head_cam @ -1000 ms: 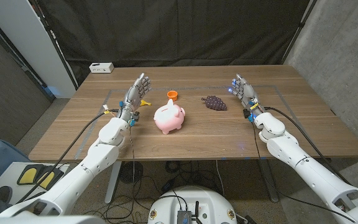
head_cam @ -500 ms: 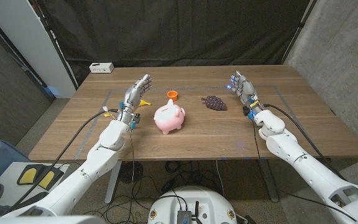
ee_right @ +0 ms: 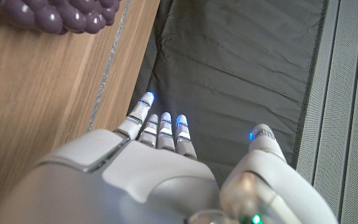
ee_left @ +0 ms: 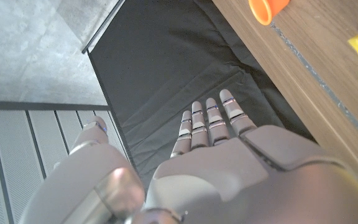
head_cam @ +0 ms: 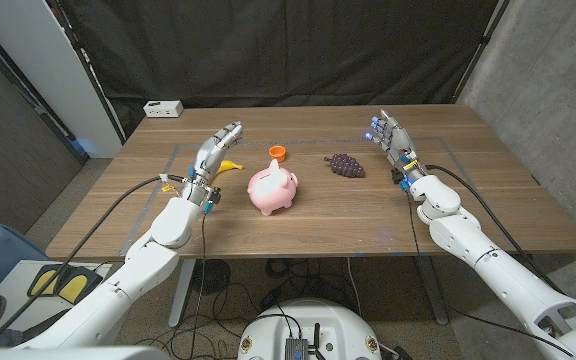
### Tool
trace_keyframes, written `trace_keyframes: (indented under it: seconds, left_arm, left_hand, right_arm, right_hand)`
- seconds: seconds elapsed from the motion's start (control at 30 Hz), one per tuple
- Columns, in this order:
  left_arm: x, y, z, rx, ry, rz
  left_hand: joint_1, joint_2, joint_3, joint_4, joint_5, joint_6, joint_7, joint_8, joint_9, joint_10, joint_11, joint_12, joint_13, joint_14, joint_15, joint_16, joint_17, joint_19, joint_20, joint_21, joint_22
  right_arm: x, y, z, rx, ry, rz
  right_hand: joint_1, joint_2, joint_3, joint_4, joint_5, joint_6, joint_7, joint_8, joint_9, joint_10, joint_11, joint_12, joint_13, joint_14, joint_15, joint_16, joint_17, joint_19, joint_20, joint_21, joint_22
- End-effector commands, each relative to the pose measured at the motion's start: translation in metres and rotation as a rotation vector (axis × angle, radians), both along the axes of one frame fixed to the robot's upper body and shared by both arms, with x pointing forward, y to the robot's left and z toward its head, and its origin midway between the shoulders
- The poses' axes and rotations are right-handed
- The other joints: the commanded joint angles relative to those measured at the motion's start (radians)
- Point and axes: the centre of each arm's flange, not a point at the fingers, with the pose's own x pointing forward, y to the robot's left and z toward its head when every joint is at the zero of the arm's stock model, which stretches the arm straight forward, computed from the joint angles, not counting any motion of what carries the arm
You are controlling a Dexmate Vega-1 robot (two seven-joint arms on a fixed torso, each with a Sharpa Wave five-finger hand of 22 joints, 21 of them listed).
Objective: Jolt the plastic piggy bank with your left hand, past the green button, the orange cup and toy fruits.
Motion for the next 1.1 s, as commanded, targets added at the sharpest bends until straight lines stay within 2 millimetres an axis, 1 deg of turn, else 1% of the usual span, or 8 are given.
trace_keyframes:
  seconds: [0.03, 0.1, 0.13, 0.4, 0.83, 1.1]
  left_arm:
    - [-0.015, 0.001, 0.002, 0.142, -0.09, 0.156]
    - [-0.016, 0.001, 0.002, 0.162, -0.105, 0.176]
    - [-0.016, 0.0, 0.002, 0.169, -0.11, 0.182]
    - [-0.022, -0.001, -0.001, 0.225, -0.158, 0.204]
    - [-0.033, 0.012, -0.003, 0.268, -0.234, 0.251]
    - [-0.036, 0.012, -0.001, 0.316, -0.263, 0.304]
  left_hand:
    - [0.015, 0.001, 0.0, -0.01, -0.002, 0.019, -0.015, 0.007, 0.002, 0.007, -0.008, -0.002, 0.004, 0.008, -0.009, -0.001, 0.001, 0.002, 0.004, -0.005, 0.005]
    - [0.016, 0.0, 0.0, -0.011, -0.002, 0.023, -0.021, 0.007, 0.002, 0.01, -0.011, -0.002, 0.005, 0.009, -0.011, -0.002, 0.001, 0.001, 0.005, -0.007, 0.005]
    - [0.016, -0.001, 0.0, -0.013, -0.002, 0.024, -0.023, 0.006, 0.002, 0.011, -0.018, -0.002, 0.005, 0.009, -0.011, -0.003, 0.001, 0.002, 0.006, -0.009, 0.005]
    - [0.018, -0.002, 0.0, -0.016, -0.001, 0.027, -0.026, 0.004, 0.002, 0.013, -0.018, -0.004, 0.005, 0.01, -0.014, -0.005, 0.001, 0.0, 0.008, -0.013, 0.005]
    - [0.025, 0.0, 0.002, -0.022, 0.0, 0.036, -0.028, 0.004, 0.002, 0.018, -0.024, -0.004, 0.005, 0.013, -0.019, -0.008, 0.001, 0.0, 0.008, -0.019, 0.005]
    - [0.032, 0.005, 0.007, -0.026, 0.001, 0.039, -0.029, 0.002, 0.002, 0.023, -0.027, -0.005, 0.005, 0.016, -0.023, -0.009, 0.001, -0.001, 0.006, -0.023, 0.005]
  right_arm:
    - [-0.007, 0.007, -0.005, 0.016, -0.007, -0.013]
    - [-0.008, 0.008, -0.005, 0.019, -0.006, -0.017]
    - [-0.008, 0.008, -0.006, 0.017, -0.005, -0.019]
    - [-0.01, 0.015, -0.008, 0.009, 0.008, -0.031]
    - [-0.015, 0.034, -0.005, -0.01, 0.029, -0.04]
    - [-0.015, 0.043, -0.005, -0.014, 0.03, -0.044]
  right_hand:
    - [0.001, 0.006, 0.003, -0.006, 0.004, 0.004, 0.0, -0.003, 0.006, 0.005, 0.005, 0.0, 0.002, 0.003, 0.002, 0.002, 0.0, 0.008, -0.001, -0.002, 0.005]
    - [0.001, 0.006, 0.002, -0.006, 0.004, 0.005, 0.0, -0.003, 0.006, 0.005, 0.004, 0.0, 0.002, 0.003, 0.003, 0.002, 0.0, 0.008, 0.0, -0.003, 0.005]
    - [0.001, 0.006, 0.002, -0.006, 0.004, 0.004, 0.0, -0.003, 0.006, 0.005, 0.004, 0.0, 0.002, 0.003, 0.003, 0.002, -0.001, 0.008, 0.0, -0.003, 0.005]
    - [0.001, 0.007, 0.002, -0.006, 0.004, 0.005, -0.002, -0.004, 0.006, 0.006, 0.003, -0.001, 0.002, 0.004, 0.002, 0.002, -0.001, 0.01, 0.001, -0.007, 0.005]
    - [0.001, 0.008, 0.0, -0.007, 0.004, 0.005, -0.003, -0.004, 0.006, 0.009, 0.003, -0.001, 0.003, 0.008, 0.003, 0.003, -0.002, 0.013, 0.004, -0.013, 0.005]
    - [0.002, 0.009, 0.0, -0.008, 0.004, 0.005, -0.003, -0.005, 0.006, 0.011, 0.003, -0.001, 0.003, 0.01, 0.003, 0.004, -0.002, 0.014, 0.005, -0.016, 0.005]
